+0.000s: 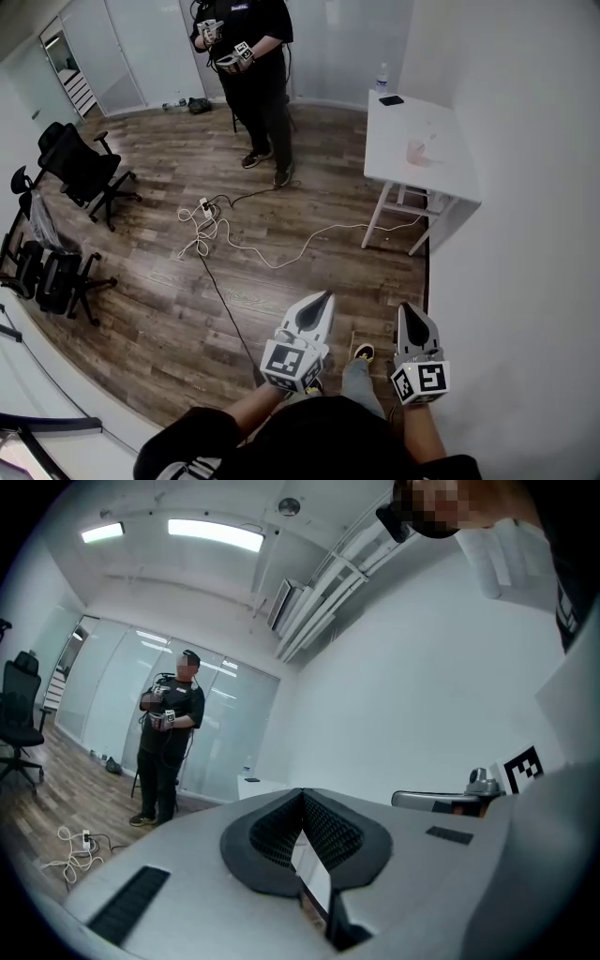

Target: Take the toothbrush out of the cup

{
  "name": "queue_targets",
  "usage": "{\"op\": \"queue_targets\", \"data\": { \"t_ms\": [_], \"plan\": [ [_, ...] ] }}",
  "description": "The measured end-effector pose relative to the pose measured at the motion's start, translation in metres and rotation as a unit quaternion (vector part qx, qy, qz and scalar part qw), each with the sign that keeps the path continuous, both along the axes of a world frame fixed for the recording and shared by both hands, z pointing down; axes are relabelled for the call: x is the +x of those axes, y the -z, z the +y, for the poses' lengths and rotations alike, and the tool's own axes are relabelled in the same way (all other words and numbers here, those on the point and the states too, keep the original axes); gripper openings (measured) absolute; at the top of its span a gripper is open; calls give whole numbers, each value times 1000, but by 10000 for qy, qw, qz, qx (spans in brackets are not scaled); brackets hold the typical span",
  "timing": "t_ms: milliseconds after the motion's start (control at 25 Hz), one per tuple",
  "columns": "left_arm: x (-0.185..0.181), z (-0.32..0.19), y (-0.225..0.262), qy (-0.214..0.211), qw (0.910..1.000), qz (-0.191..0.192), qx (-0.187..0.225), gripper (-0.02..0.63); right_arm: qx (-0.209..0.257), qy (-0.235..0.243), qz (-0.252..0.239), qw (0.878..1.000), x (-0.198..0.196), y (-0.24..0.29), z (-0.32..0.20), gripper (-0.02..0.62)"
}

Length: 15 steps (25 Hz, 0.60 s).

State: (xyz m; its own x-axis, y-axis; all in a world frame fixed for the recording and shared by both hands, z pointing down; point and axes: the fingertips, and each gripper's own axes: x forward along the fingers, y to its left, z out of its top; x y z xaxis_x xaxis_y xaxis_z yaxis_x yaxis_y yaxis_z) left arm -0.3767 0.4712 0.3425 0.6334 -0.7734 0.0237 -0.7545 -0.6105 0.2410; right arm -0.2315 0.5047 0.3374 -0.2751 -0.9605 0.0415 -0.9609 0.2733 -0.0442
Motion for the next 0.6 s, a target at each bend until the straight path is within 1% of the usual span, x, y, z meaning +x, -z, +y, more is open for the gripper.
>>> {"op": "queue_targets", "data": {
  "t_ms": [280, 480, 600],
  "plan": [
    [4, -34, 2, 205, 9997, -27, 97, 18, -21, 112, -148, 9998, 7, -11, -32, 17],
    [27, -59, 3, 222, 9997, -96, 91, 18, 23, 56, -218, 9997, 34, -10, -59, 17],
    [52, -88, 11, 243, 9995, -115, 142, 18, 90, 53, -243, 9997, 61, -4, -90, 17]
  ]
}}
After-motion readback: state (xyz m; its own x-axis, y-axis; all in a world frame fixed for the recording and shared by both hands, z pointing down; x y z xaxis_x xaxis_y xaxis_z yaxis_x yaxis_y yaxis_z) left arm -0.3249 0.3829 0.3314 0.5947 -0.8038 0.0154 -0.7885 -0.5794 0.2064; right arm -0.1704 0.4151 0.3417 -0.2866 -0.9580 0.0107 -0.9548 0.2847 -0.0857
